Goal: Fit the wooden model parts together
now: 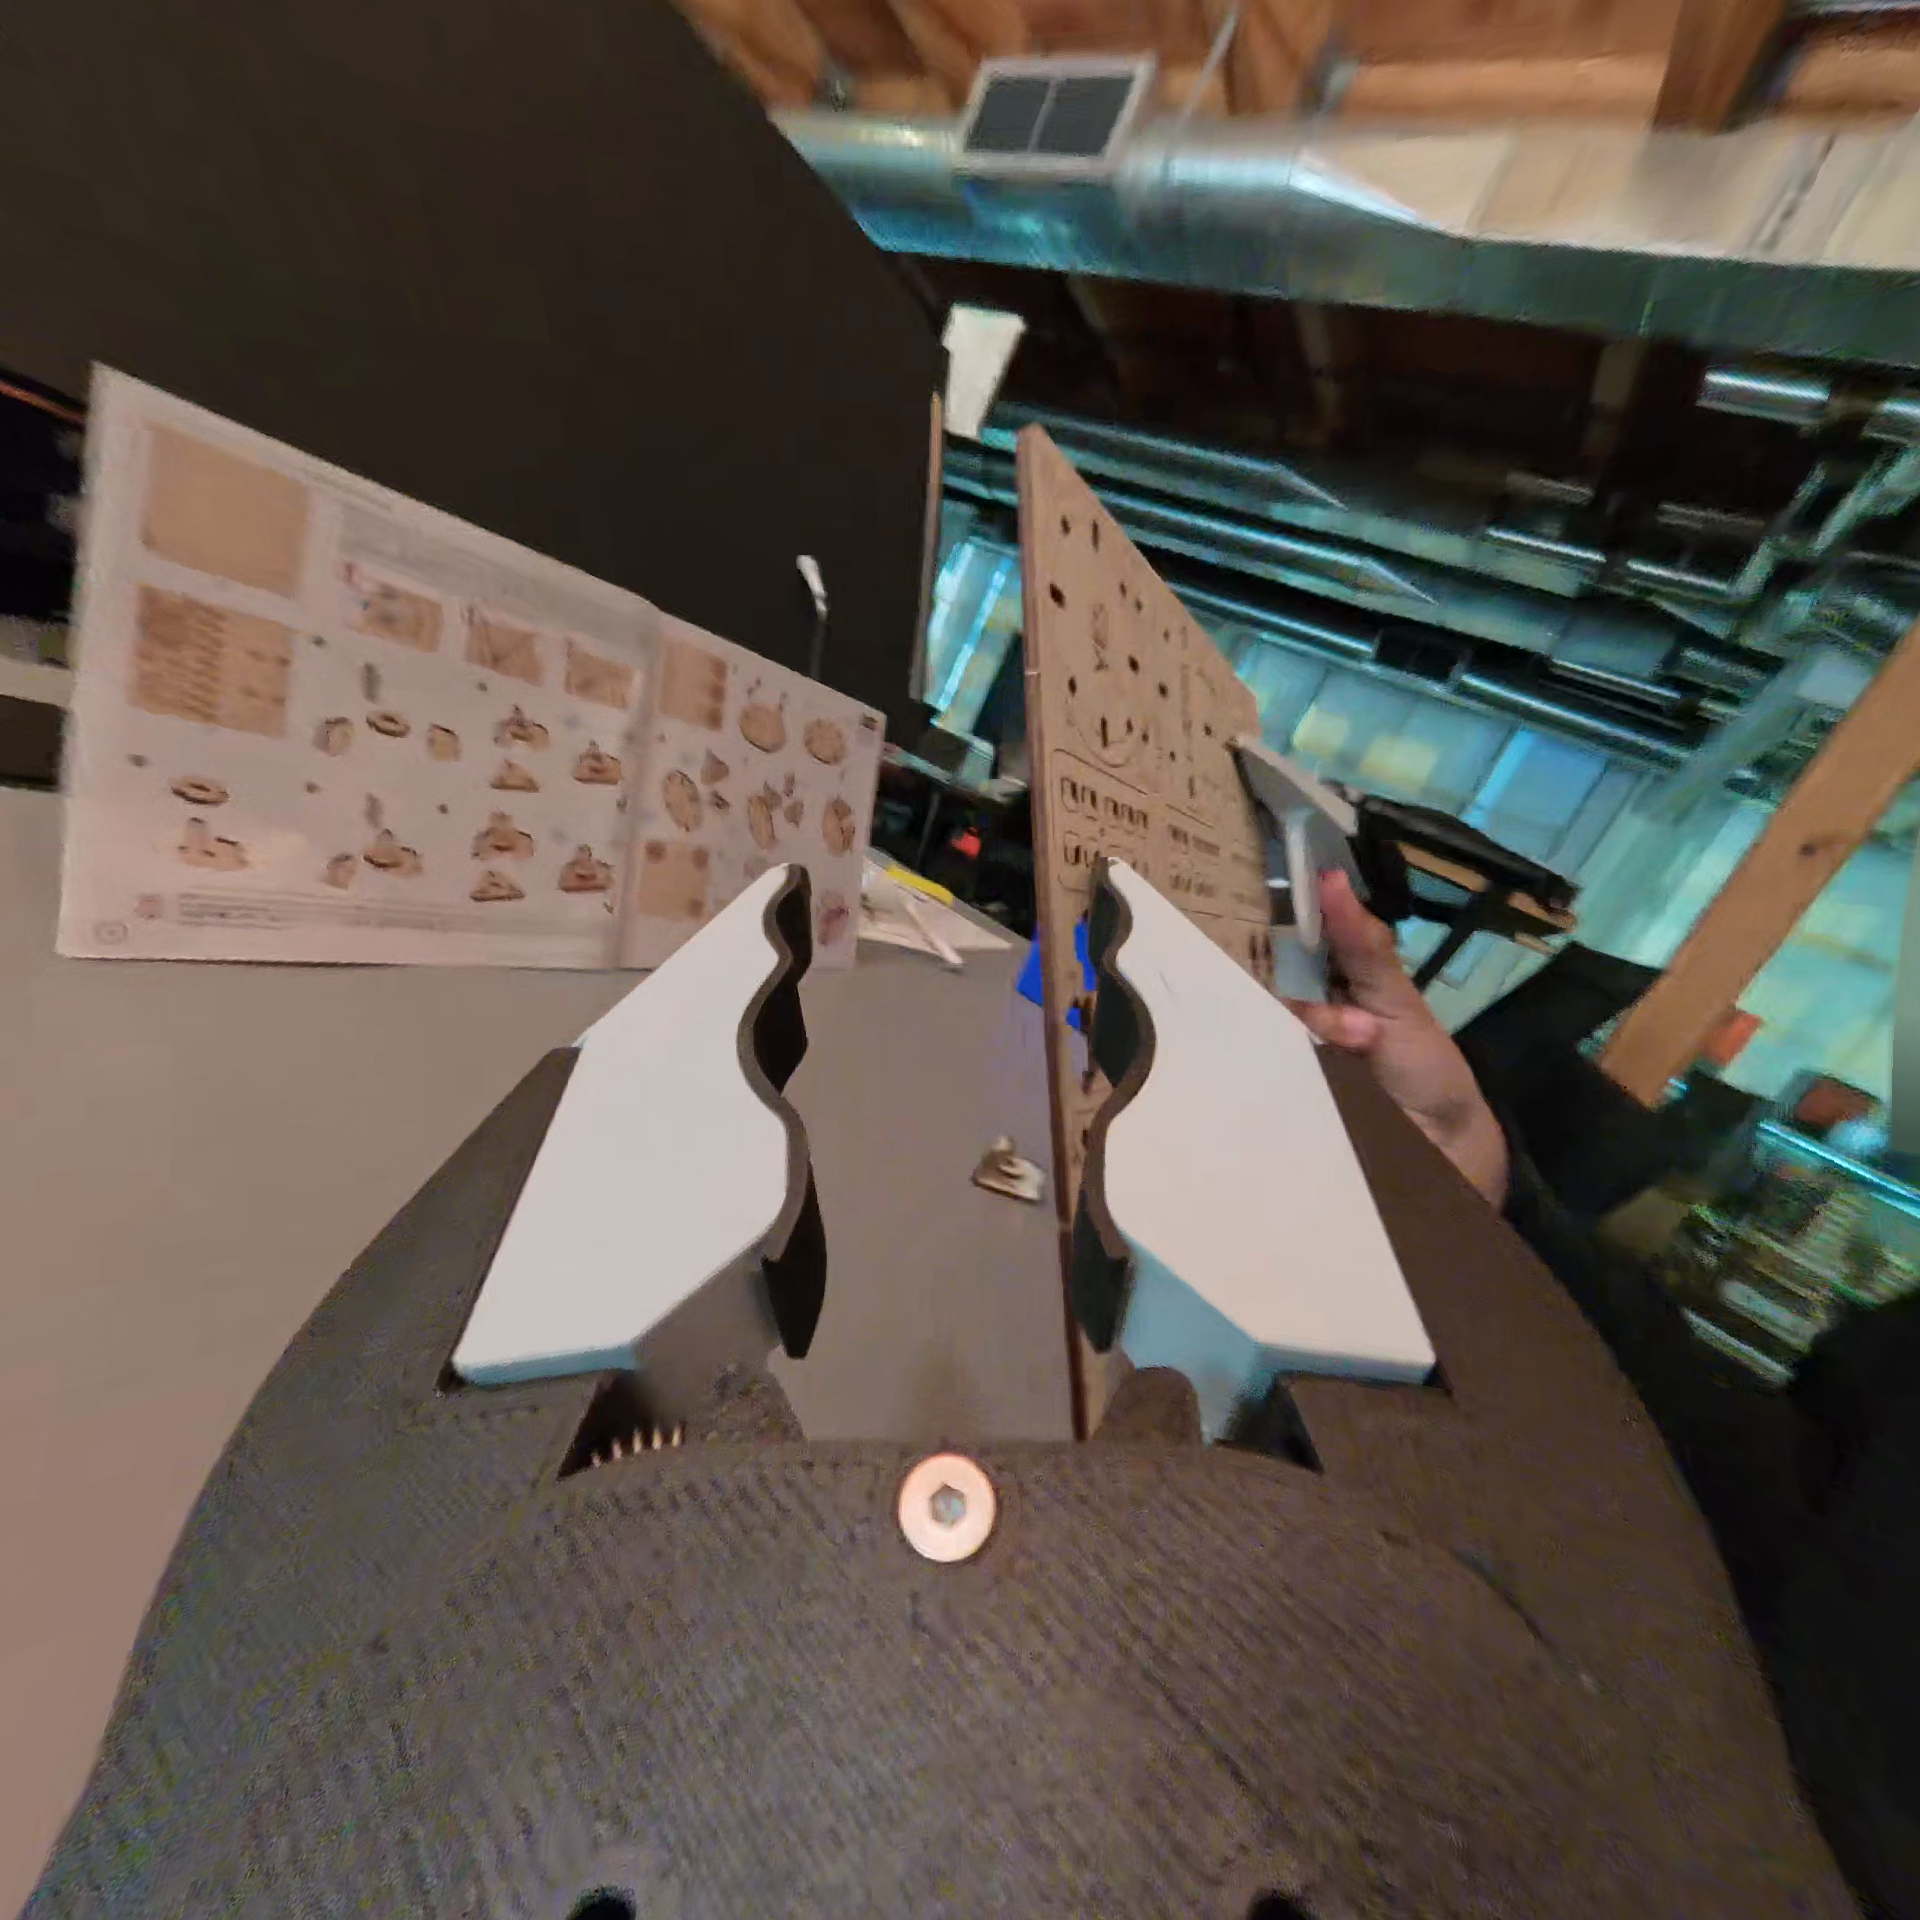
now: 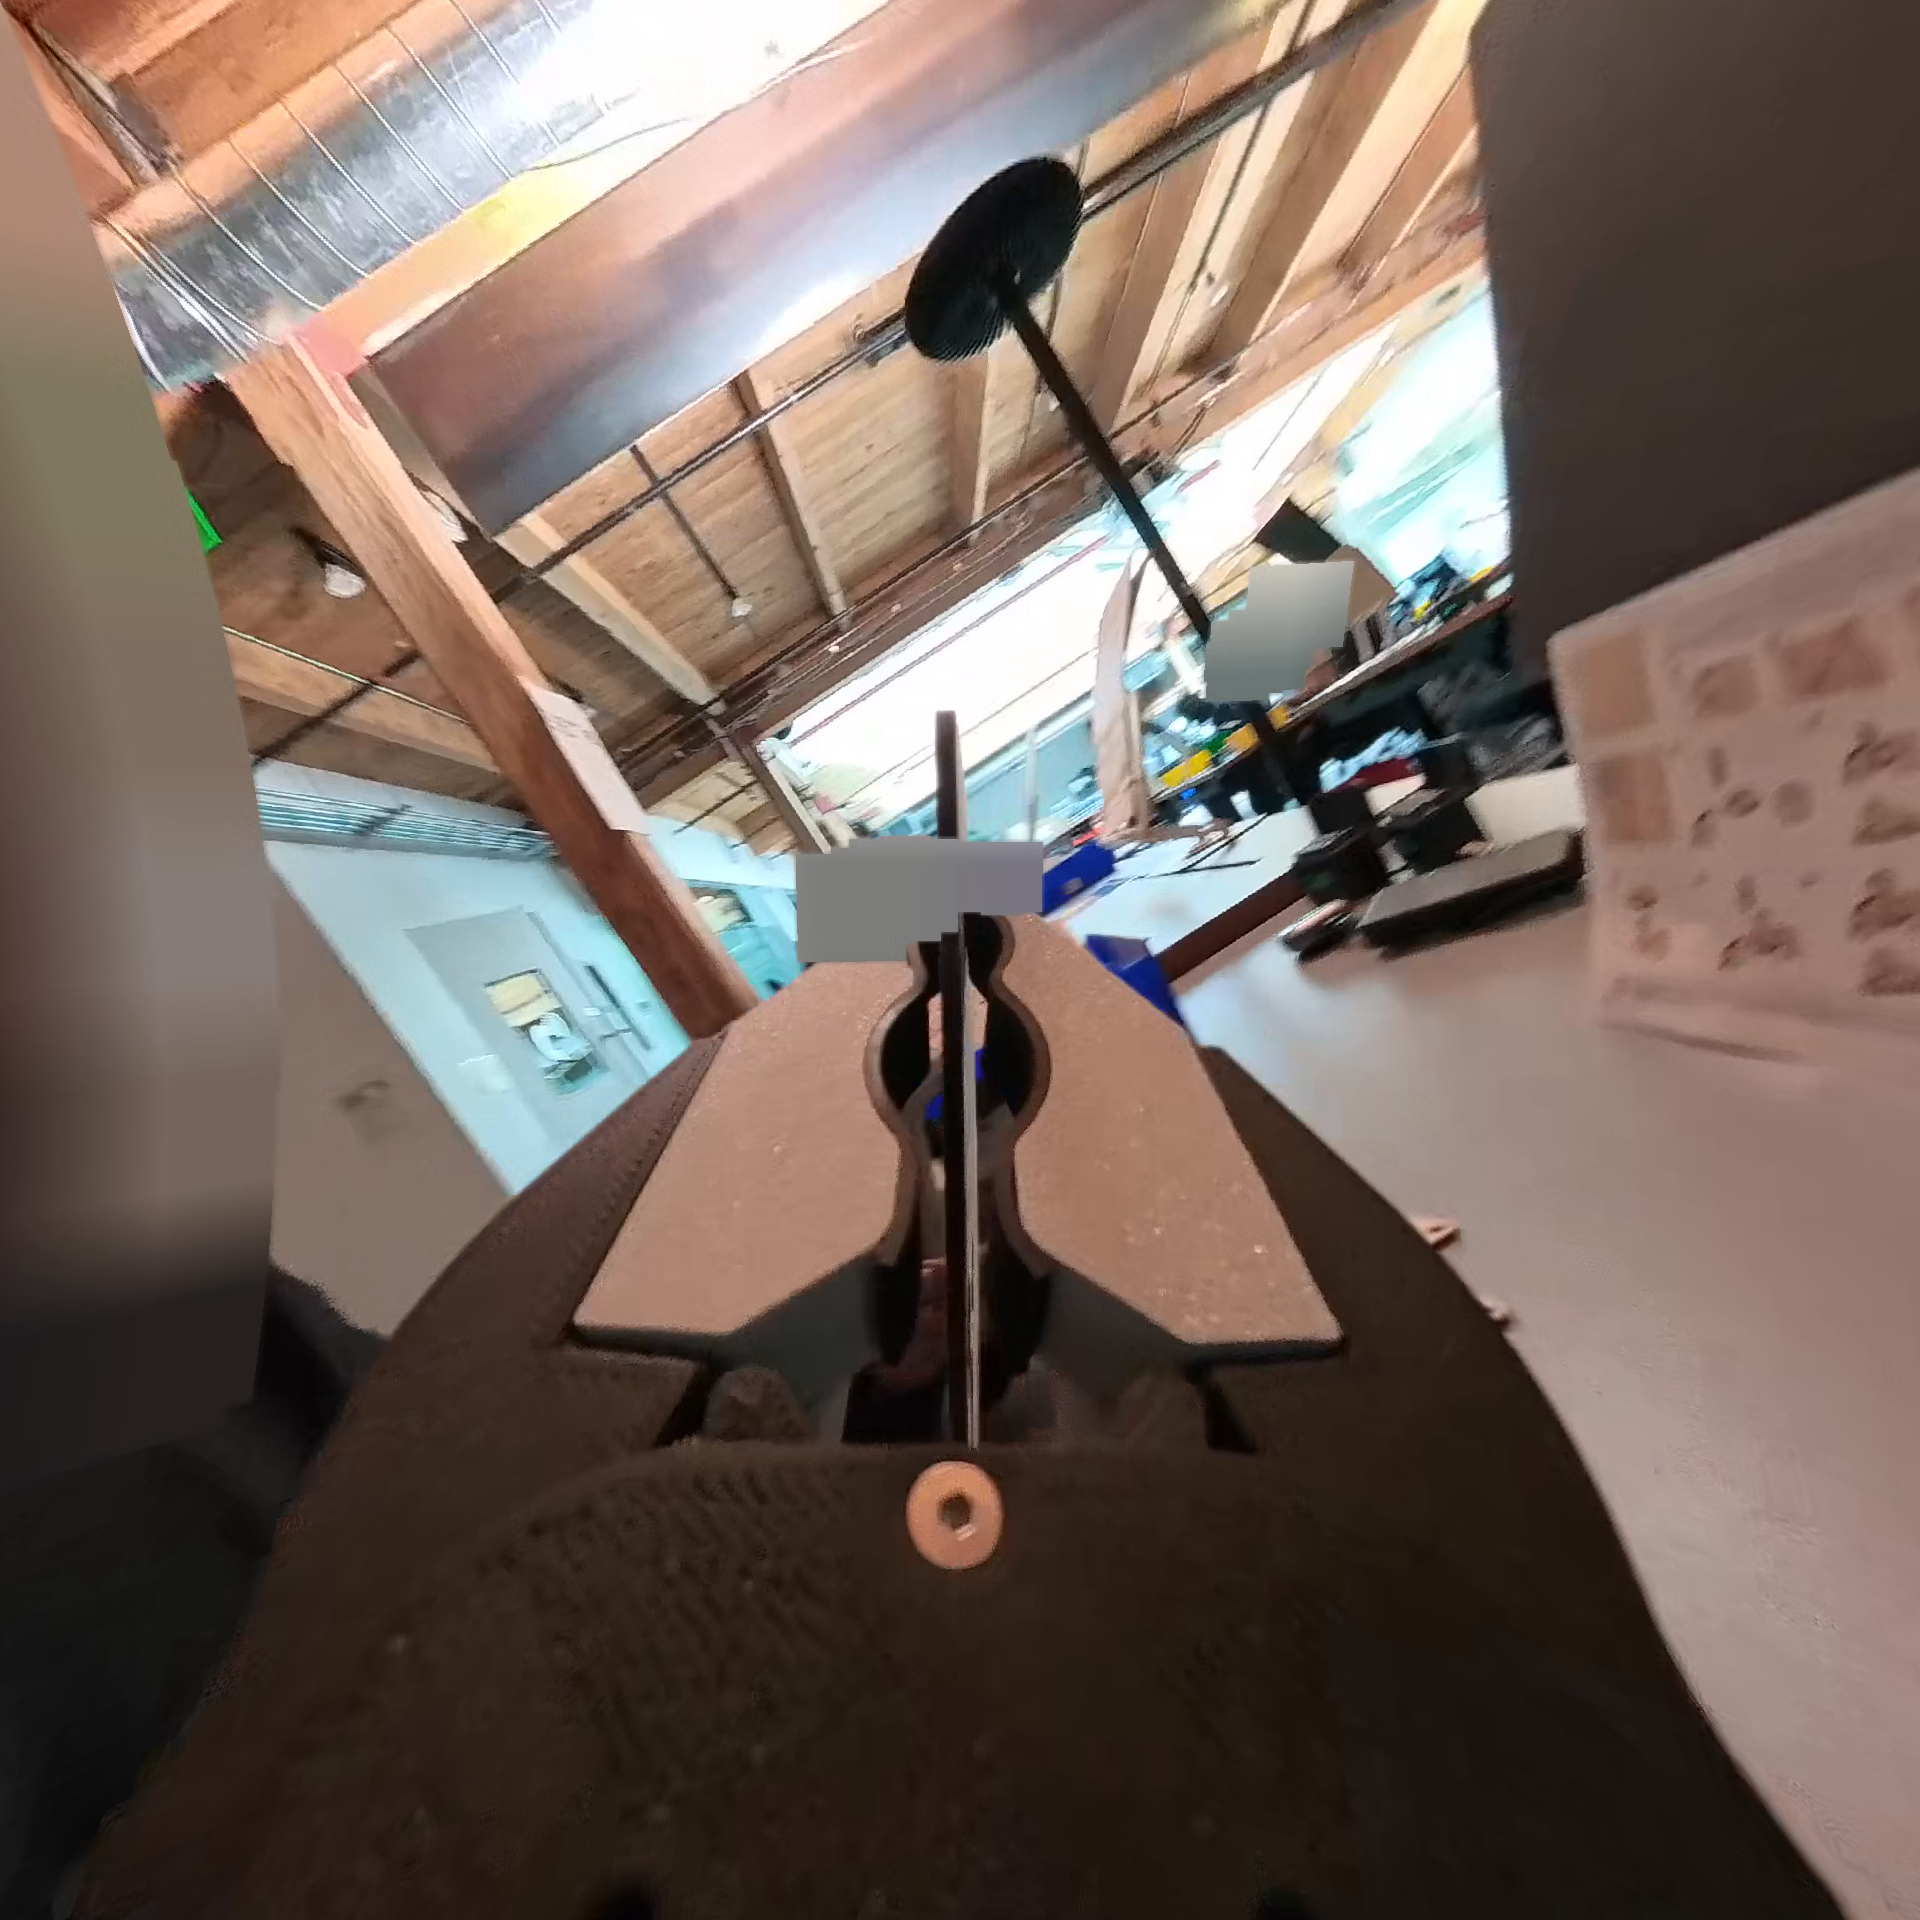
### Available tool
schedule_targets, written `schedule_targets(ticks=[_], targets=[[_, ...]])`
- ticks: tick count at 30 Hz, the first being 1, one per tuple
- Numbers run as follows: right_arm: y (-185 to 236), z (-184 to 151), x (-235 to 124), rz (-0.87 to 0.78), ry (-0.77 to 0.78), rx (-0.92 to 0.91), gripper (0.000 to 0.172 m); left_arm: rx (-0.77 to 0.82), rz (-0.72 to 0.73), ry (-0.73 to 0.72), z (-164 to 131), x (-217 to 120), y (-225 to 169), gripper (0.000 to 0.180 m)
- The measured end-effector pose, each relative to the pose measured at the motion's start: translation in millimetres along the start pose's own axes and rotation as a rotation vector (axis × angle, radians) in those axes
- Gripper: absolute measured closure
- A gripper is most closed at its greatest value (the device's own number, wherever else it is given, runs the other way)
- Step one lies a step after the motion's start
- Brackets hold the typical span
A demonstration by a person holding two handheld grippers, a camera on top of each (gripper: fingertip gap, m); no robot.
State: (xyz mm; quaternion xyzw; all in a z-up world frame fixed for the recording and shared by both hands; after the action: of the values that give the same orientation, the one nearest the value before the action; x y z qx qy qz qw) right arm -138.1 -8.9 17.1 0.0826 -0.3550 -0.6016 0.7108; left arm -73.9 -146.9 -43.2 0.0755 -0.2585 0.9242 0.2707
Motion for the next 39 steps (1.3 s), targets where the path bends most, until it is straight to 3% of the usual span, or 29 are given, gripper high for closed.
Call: schedule_targets(ticks=[1,5,11,14,18,26,29,35,39], targets=[[-2,-4,1,0.011,0.019,0.042,0.172,-0.022,-0.048,0.017,-3,1,-6,0.129],[-7,-25,7,0.042,0.129,0.157,0.172,-0.136,-0.306,0.086,-12,-2,-33,0.174],[-7,-30,11,0.067,0.174,0.127,0.168,-0.088,-0.286,0.07,-2,-5,-31,0.176],[-12,-24,8,0.043,0.136,0.12,0.142,-0.12,-0.232,0.01,7,-8,-20,0.176],[-24,-12,0,0.026,0.064,0.191,0.134,-0.215,-0.21,-0.06,17,-16,-6,0.175],[-28,-11,-4,0.014,0.064,0.19,0.138,-0.285,-0.228,-0.089,20,-18,-1,0.175],[-19,-24,0,0.079,0.158,0.21,0.154,-0.293,-0.244,-0.07,18,-17,-3,0.175],[-15,-55,10,0.063,0.34,0.148,0.147,-0.308,-0.267,-0.072,18,-17,-5,0.175],[-3,-73,13,0.128,0.445,0.144,0.164,-0.324,-0.296,-0.084,19,-17,-8,0.175]])
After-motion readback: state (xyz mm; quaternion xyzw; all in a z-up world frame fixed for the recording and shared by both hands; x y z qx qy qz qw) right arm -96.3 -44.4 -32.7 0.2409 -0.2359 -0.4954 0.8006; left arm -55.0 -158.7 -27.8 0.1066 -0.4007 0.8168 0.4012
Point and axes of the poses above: each gripper's, where its closed fingertips meet, x out along the fingers, z out of its top, y = z × x across the jaws, the point moved 2 cm from there along -x, back along the fingers, and after that the axes turned 1 degree about -x, right-handed, at the moved point
